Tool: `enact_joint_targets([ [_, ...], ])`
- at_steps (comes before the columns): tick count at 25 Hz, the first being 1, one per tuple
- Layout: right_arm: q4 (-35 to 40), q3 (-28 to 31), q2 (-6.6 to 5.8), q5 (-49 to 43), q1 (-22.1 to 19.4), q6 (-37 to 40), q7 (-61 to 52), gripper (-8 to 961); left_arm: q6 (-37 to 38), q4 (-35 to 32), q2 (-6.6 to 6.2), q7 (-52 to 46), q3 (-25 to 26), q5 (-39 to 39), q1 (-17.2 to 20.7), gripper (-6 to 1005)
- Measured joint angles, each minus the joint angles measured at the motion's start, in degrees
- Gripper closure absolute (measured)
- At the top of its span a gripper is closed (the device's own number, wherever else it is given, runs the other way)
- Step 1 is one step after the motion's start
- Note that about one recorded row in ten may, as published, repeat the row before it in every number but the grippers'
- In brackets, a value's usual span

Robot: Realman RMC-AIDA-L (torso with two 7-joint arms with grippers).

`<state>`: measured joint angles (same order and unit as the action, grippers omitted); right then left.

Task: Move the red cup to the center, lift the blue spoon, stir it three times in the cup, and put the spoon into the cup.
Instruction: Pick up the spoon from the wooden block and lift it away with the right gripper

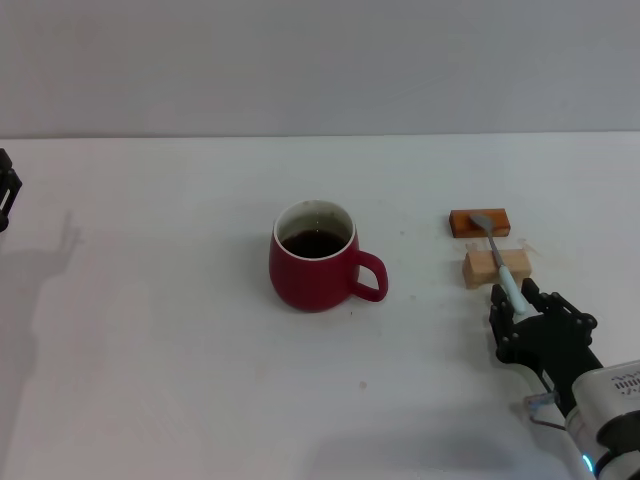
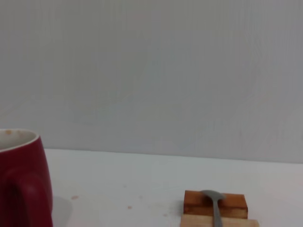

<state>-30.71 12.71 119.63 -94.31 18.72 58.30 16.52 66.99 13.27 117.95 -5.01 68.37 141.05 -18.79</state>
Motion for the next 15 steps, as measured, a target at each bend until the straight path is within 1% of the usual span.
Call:
enact_joint_targets([
  [15,0.0,0.1,0.04,0.0,-0.1,0.3,-0.1,683,0.3,0.0,0.0,0.0,0.0,-0.1,0.2,172],
])
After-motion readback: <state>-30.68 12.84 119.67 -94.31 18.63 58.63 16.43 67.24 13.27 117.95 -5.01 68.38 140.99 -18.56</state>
